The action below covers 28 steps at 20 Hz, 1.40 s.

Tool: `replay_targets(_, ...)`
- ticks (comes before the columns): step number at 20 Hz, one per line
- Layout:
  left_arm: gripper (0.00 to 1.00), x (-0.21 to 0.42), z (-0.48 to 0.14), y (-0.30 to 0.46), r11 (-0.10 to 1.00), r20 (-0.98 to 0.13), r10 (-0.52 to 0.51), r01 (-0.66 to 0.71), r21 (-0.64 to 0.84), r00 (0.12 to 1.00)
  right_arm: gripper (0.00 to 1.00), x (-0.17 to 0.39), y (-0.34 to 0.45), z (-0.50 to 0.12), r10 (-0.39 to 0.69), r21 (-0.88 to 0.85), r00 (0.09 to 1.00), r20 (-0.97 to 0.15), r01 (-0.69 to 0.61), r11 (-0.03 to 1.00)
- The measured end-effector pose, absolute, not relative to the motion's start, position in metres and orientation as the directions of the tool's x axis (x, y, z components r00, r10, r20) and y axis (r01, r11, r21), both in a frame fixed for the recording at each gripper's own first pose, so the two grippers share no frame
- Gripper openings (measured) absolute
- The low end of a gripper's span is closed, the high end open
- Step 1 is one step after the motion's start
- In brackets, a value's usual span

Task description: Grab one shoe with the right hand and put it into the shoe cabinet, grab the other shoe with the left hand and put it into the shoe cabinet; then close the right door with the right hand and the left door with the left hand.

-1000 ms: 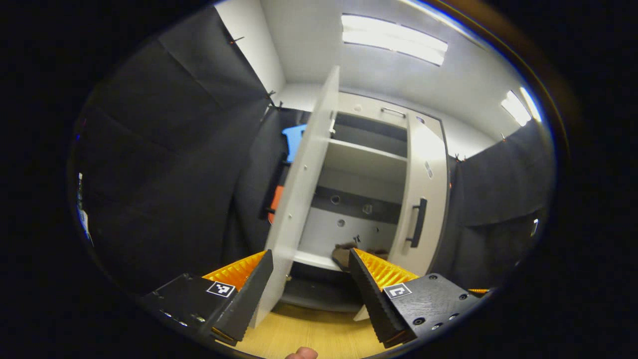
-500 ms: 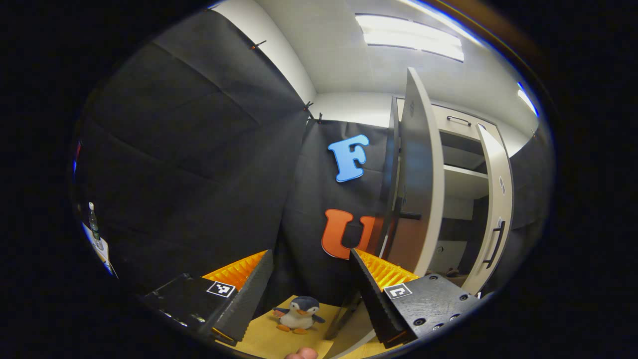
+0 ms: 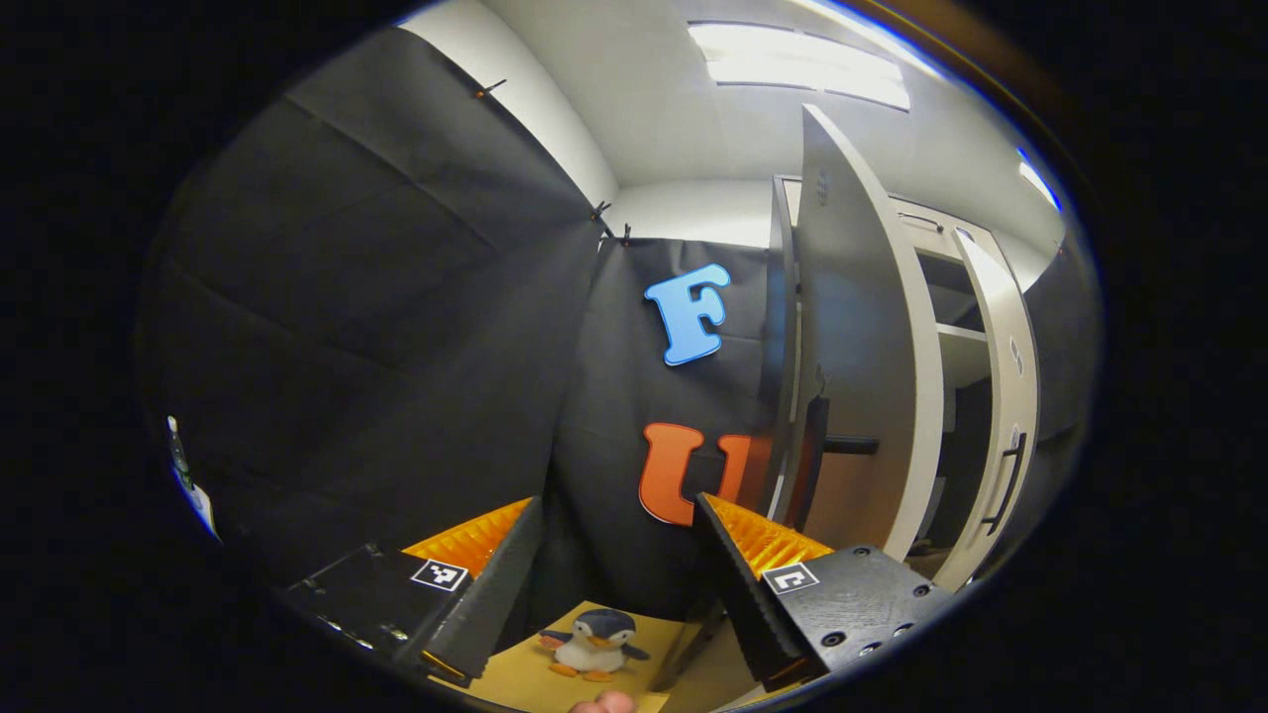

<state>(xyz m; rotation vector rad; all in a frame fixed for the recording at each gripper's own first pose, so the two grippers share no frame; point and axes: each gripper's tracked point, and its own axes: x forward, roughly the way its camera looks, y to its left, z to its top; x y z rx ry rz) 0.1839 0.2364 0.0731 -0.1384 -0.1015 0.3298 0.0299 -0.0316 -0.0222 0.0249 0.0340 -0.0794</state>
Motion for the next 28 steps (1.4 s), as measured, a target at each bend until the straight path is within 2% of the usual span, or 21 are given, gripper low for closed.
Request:
replay_targets(5,0.91,0.183,0.078,0.211,0.955,0.079,0.296,-0.293,-0.042,0.952,0.96,0.035,-0.027,-0.025,-0.067,0.042,0.996,-0.051,0.07,0.997)
replay_targets(10,0.91,0.196,0.073,0.153,0.982,0.057,0.16,-0.153,-0.112,0.986,0.96,0.037,-0.015,-0.021,-0.04,0.047,0.998,-0.041,0.042,0.998)
replay_targets(16,0.92,0.227,0.067,0.075,0.992,0.067,0.04,-0.032,-0.123,0.997,0.96,0.029,-0.027,-0.024,-0.065,0.052,0.997,-0.048,0.068,0.996)
replay_targets(21,0.93,0.233,0.068,0.059,0.992,0.082,0.035,-0.024,-0.127,0.996,0.96,0.019,-0.047,-0.033,-0.118,0.083,0.991,-0.066,0.124,0.989)
replay_targets(28,0.93,0.19,0.069,0.044,0.991,0.05,-0.021,0.028,-0.13,0.999,0.96,0.021,-0.064,-0.033,-0.156,0.089,0.986,-0.065,0.161,0.983)
